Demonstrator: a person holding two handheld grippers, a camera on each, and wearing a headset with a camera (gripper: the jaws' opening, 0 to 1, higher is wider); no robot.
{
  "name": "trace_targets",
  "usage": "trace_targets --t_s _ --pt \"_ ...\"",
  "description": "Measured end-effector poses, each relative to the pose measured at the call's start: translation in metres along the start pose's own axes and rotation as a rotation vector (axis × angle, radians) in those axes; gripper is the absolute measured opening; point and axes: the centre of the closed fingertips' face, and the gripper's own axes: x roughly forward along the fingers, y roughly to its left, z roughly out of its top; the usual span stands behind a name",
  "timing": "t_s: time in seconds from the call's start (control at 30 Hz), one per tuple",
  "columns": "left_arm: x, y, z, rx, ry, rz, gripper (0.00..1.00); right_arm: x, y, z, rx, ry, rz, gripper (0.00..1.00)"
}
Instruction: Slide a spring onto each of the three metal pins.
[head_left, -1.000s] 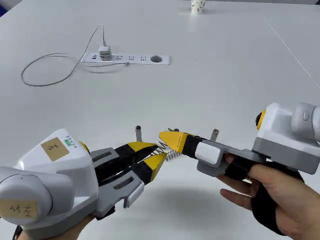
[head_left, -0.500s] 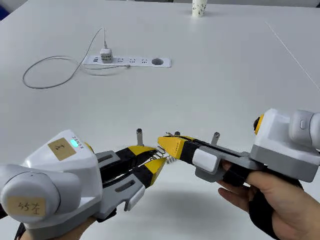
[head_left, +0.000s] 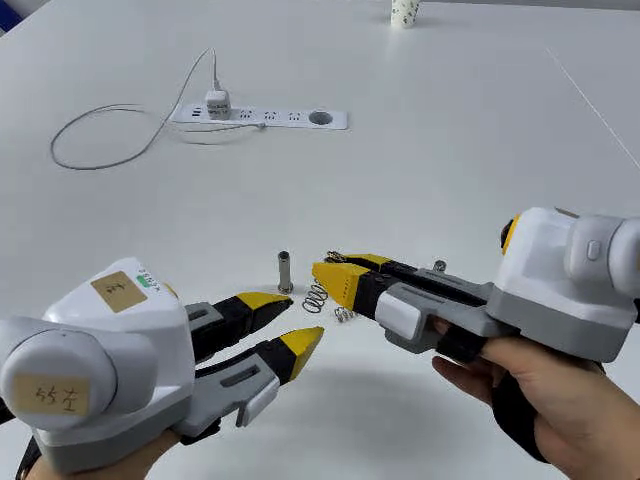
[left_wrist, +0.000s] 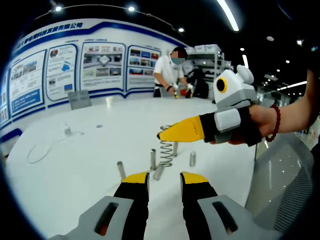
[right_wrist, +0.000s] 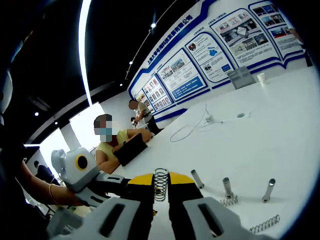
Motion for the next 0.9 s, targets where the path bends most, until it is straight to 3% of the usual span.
trace_targets --t_s 0.17,0.2,0.47,0.9 --pt "-0.001 0.003 -0.007 0.022 0.027 0.008 0.31 0.008 -0.001 0.002 -0.064 0.006 -0.008 0.11" --pt "-0.001 0.003 -0.009 0.023 0.03 0.006 0.32 0.01 -0.003 0.002 -0.111 0.02 -0.015 0.11" --pt "-0.001 0.003 -0.015 0.006 0.039 -0.006 0.41 0.026 -0.009 0.003 -0.247 0.035 -0.047 0.11" --pt "0.001 0.002 -0.025 -0.011 0.057 -0.012 0.52 0.042 -0.025 0.006 -0.259 0.023 -0.092 0.11"
